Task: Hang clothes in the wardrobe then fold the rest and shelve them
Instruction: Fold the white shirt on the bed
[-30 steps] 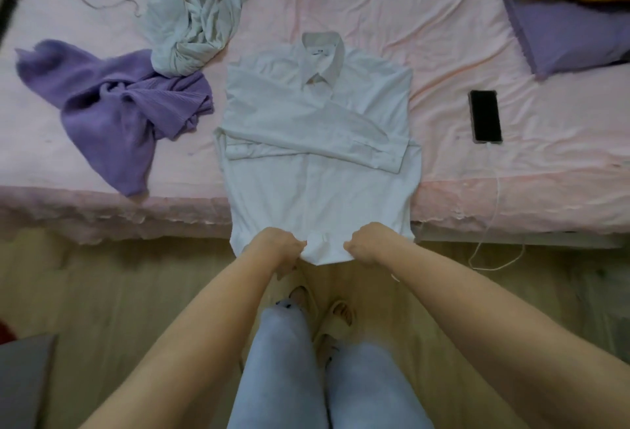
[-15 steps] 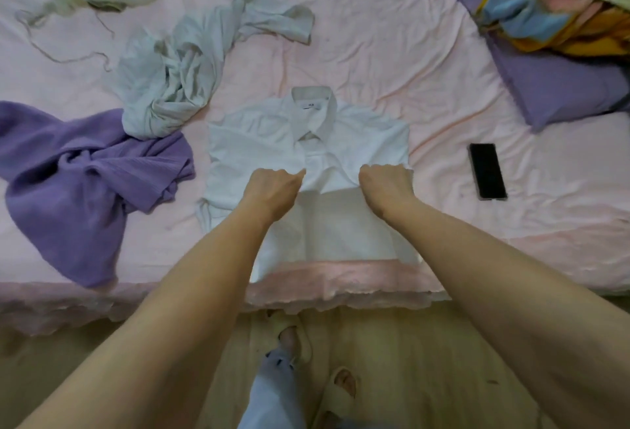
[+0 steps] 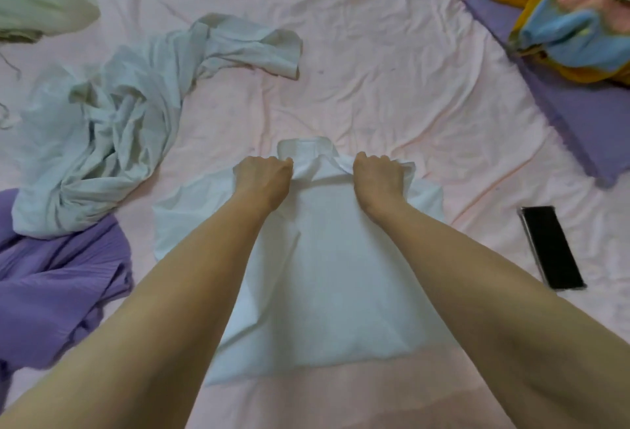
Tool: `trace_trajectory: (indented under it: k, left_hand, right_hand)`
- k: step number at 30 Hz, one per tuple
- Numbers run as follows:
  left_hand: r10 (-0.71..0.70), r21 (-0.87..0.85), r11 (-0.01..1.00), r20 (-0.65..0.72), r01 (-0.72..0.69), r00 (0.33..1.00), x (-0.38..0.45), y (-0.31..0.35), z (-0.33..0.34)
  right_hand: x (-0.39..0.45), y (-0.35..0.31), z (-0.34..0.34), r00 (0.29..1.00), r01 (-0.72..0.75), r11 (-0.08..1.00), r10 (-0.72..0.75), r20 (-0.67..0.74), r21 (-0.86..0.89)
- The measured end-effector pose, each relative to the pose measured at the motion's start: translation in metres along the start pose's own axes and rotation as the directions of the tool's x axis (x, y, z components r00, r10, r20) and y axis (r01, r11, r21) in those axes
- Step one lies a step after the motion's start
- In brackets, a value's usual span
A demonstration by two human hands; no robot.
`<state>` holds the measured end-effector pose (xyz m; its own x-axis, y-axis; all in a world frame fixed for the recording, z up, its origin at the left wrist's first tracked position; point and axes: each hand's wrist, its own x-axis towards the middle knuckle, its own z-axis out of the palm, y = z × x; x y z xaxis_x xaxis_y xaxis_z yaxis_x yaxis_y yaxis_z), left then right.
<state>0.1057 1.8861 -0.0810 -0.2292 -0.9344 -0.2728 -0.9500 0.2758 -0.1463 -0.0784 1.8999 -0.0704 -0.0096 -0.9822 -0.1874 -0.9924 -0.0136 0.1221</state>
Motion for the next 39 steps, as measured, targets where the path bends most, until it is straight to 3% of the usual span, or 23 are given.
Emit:
trace_trajectory:
  k: [4,9,11,13,15,16,19,22,24,26,28,30,32,34,36,37,39]
  left_hand:
    - [-0.123,-0.056,0.991,-0.058,0.120,0.991,0.041,0.004,0.006]
    - [-0.333,-0.366,0.870,0.055,0.329,0.941,0.068,0.017,0.022]
    - [-0.263,-0.340,0.912,-0.049,0.231,0.964,0.065,0.038,0.022]
    - [-0.036,-0.325,0.945,-0.174,-0.023,0.984,0.058,0.064,0.021]
    - [0.186,-0.363,0.899,-0.190,-0.245,0.964,0.052,0.090,0.017]
    - [0.250,-0.371,0.881,-0.162,-0.294,0.955,0.052,0.104,0.014]
    - [0.292,-0.365,0.886,-0.036,-0.285,0.956,0.051,0.128,0.017]
    - [0.253,-0.425,0.882,0.063,-0.204,0.965,0.054,0.132,0.023]
    - [0.209,-0.460,0.875,0.075,-0.152,0.975,0.056,0.135,0.024]
    - [0.165,-0.470,0.869,-0.016,-0.153,0.986,0.061,0.139,0.024]
    - [0.182,-0.410,0.879,-0.184,-0.244,0.966,0.068,0.142,0.024]
    - [0.217,-0.289,0.903,-0.333,-0.318,0.918,0.079,0.150,0.021]
    - [0.149,-0.328,0.902,-0.376,-0.281,0.915,0.089,0.158,0.012]
    - [-0.007,-0.560,0.802,-0.355,-0.207,0.935,0.103,0.170,-0.001]
    - [-0.081,-0.783,0.577,-0.341,-0.235,0.937,0.115,0.184,-0.012]
    - [-0.040,-0.825,0.501,-0.324,-0.261,0.945,0.117,0.191,-0.017]
    - [0.084,-0.812,0.513,-0.274,-0.277,0.958,0.113,0.200,-0.017]
  right_hand:
    - [0.050,0.003,0.016,0.999,-0.006,0.996,0.009,-0.034,0.083]
    - [0.067,0.020,0.041,0.997,0.075,0.929,-0.058,-0.056,0.364]
    - [0.047,0.040,0.046,0.993,0.057,0.889,-0.006,-0.114,0.454]
    - [0.023,0.062,0.049,0.985,-0.022,0.827,0.113,-0.128,0.561]
    - [0.003,0.086,0.051,0.985,-0.121,0.782,0.172,-0.025,0.612]
    - [-0.006,0.099,0.051,0.990,-0.138,0.791,0.132,0.053,0.597]
    - [-0.029,0.111,0.058,0.972,-0.010,0.907,-0.091,0.219,0.421]
    - [-0.027,0.115,0.066,0.987,0.056,0.958,-0.096,0.129,0.281]
    - [-0.014,0.120,0.066,0.999,0.010,0.941,-0.027,0.046,0.337]
    - [0.000,0.130,0.065,0.991,-0.131,0.866,0.095,0.098,0.483]
    - [0.011,0.140,0.065,0.959,-0.280,0.726,0.182,0.218,0.628]
    - [0.016,0.155,0.067,0.947,-0.319,0.657,0.193,0.256,0.684]
    - [0.022,0.169,0.064,0.961,-0.276,0.649,0.174,0.215,0.709]
    - [0.029,0.183,0.058,0.974,-0.209,0.612,0.204,0.103,0.763]
    - [0.037,0.193,0.051,0.938,-0.196,0.512,0.346,0.009,0.837]
    - [0.037,0.197,0.051,0.909,-0.208,0.424,0.417,0.014,0.881]
    - [0.028,0.197,0.056,0.888,-0.291,0.294,0.438,0.142,0.911]
